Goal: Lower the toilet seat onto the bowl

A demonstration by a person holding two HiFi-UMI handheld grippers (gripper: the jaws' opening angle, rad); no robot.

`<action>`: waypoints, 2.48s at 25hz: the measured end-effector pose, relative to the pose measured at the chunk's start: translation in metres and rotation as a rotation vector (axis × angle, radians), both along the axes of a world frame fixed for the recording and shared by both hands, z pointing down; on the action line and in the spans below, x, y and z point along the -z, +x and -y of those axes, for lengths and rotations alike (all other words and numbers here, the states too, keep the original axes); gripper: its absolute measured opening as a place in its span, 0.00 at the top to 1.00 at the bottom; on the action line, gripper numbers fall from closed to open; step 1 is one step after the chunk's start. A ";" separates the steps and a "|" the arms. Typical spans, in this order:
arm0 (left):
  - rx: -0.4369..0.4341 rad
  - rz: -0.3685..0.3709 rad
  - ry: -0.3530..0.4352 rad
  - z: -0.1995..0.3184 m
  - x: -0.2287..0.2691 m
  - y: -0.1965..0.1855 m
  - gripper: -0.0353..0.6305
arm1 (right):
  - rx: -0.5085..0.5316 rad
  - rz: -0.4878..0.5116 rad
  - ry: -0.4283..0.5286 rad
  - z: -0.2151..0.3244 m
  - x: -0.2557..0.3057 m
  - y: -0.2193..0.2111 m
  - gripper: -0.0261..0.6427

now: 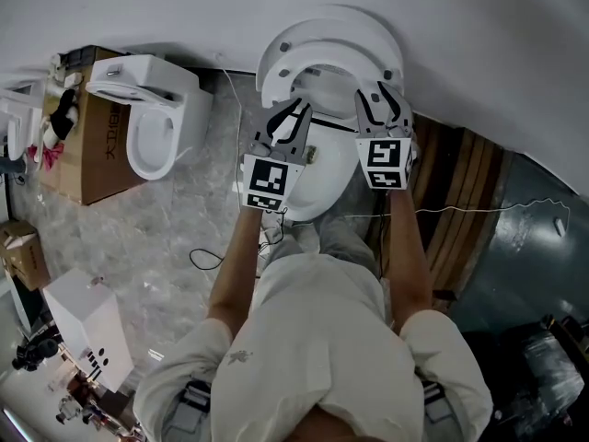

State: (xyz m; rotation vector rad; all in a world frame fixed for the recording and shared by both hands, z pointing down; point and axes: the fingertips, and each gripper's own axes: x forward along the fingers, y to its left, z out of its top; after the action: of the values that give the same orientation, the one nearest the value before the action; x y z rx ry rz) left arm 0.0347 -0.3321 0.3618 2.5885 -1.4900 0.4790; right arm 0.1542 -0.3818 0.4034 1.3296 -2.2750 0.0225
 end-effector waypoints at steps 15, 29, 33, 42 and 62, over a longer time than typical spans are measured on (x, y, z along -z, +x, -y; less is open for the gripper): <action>0.020 -0.001 -0.028 0.027 -0.016 0.015 0.82 | 0.071 -0.065 -0.075 0.042 -0.040 -0.010 0.46; 0.038 -0.009 -0.044 0.025 -0.022 -0.001 0.82 | 0.072 -0.115 -0.115 0.058 -0.069 -0.014 0.45; 0.037 -0.005 -0.045 0.020 -0.023 -0.008 0.82 | 0.025 -0.099 -0.085 0.052 -0.063 -0.010 0.54; 0.021 -0.004 -0.051 0.004 -0.026 -0.020 0.80 | 0.005 -0.112 -0.068 0.026 -0.059 -0.015 0.53; 0.001 0.042 -0.056 -0.017 -0.035 -0.032 0.68 | 0.009 -0.120 -0.074 -0.042 -0.058 -0.023 0.52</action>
State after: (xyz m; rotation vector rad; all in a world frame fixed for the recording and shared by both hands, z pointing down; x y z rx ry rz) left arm 0.0023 -0.3153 0.3968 2.5497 -1.4686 0.5704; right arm 0.1311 -0.3399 0.4619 1.2484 -2.1593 0.0234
